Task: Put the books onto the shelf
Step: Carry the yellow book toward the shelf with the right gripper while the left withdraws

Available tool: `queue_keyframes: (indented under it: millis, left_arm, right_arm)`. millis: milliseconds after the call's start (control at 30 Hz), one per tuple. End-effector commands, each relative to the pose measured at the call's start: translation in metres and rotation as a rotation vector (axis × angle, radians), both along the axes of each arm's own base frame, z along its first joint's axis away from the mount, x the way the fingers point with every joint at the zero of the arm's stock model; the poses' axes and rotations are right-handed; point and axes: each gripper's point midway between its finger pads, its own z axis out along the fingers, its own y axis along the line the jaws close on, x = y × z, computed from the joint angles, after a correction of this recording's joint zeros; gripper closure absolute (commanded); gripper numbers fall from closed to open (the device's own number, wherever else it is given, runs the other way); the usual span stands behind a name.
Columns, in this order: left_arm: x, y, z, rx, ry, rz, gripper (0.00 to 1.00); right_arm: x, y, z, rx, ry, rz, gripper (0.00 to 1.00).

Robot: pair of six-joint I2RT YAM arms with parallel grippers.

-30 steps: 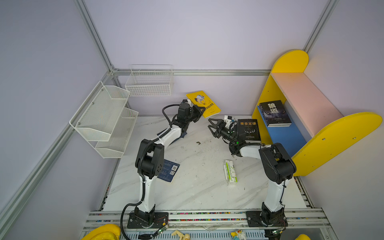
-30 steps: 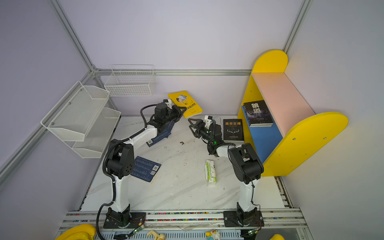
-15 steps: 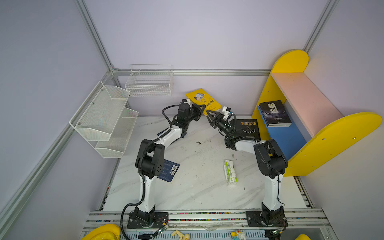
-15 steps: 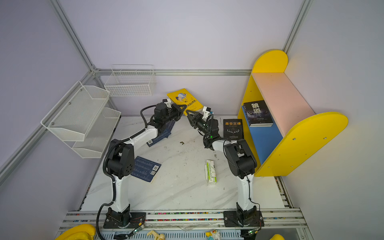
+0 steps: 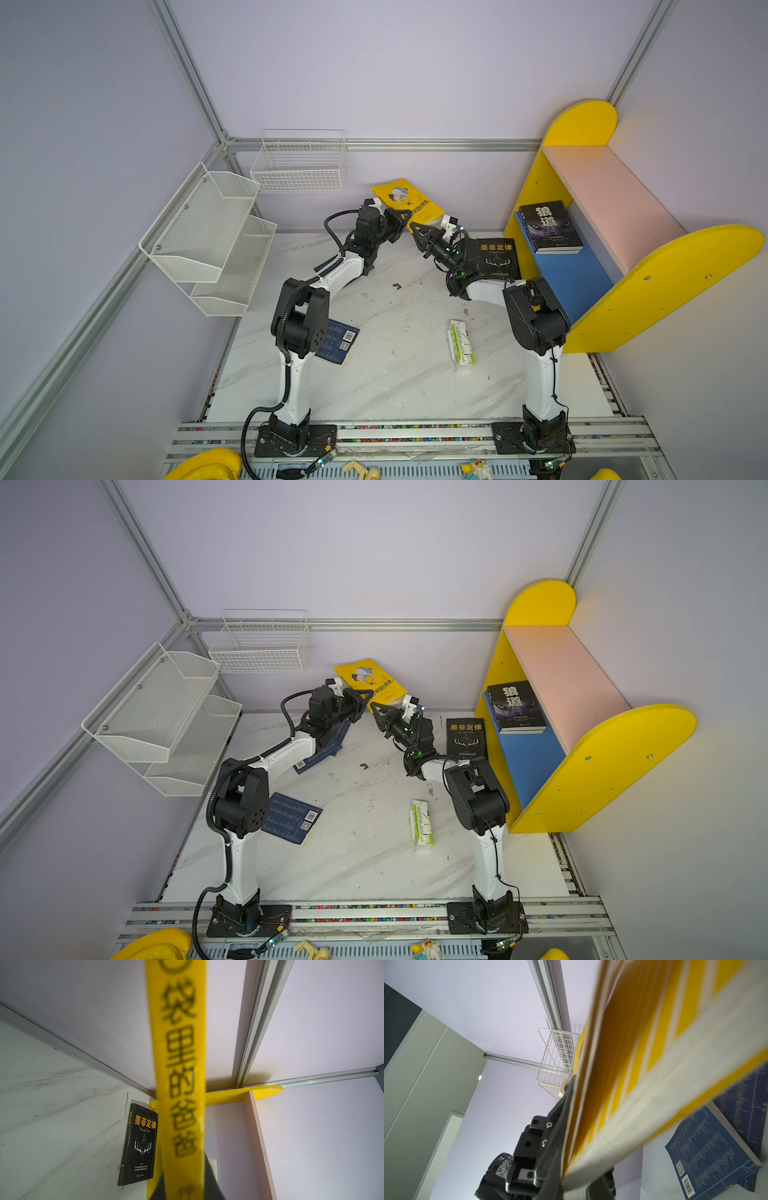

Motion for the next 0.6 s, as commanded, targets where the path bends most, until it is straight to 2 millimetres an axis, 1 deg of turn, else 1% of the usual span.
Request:
queue_keyframes:
  millis: [0, 33, 100, 167, 233, 300, 400, 467, 533, 567]
  left_arm:
    - [-0.024, 0.012, 0.079, -0.057, -0.207, -0.014, 0.51]
    - [-0.023, 0.018, 0.078, -0.046, -0.207, -0.005, 0.42]
    - [-0.022, 0.033, 0.07, -0.015, -0.191, 0.02, 0.3]
    - [-0.024, 0.049, 0.059, 0.011, -0.169, 0.044, 0.21]
    - [-0.027, 0.064, 0.043, 0.032, -0.134, 0.065, 0.19]
    - [-0.033, 0.078, 0.026, 0.054, -0.096, 0.087, 0.18]
    - [-0.042, 0.093, 0.001, 0.097, -0.041, 0.117, 0.17]
    - [-0.047, 0.097, -0.008, 0.114, -0.018, 0.123, 0.16]
    - [-0.048, 0.097, -0.013, 0.115, -0.008, 0.118, 0.16]
    - [-0.048, 0.096, -0.013, 0.115, -0.007, 0.114, 0.16]
  right_arm:
    - [0.006, -0.019, 0.006, 0.005, -0.003, -0.045, 0.93]
    - [0.007, -0.03, 0.01, -0.004, -0.014, -0.066, 0.94]
    - [0.009, -0.057, 0.019, -0.034, -0.042, -0.117, 0.96]
    - [0.01, -0.089, 0.028, -0.075, -0.074, -0.184, 0.96]
    - [0.007, -0.121, 0.037, -0.132, -0.102, -0.256, 0.96]
    - [0.002, -0.154, 0.045, -0.2, -0.129, -0.329, 0.97]
    - [-0.008, -0.193, 0.055, -0.273, -0.166, -0.403, 0.97]
    - [-0.013, -0.216, 0.058, -0.304, -0.173, -0.446, 0.97]
    - [-0.015, -0.237, 0.06, -0.319, -0.18, -0.485, 0.97]
    - [-0.016, -0.251, 0.061, -0.324, -0.175, -0.517, 0.97]
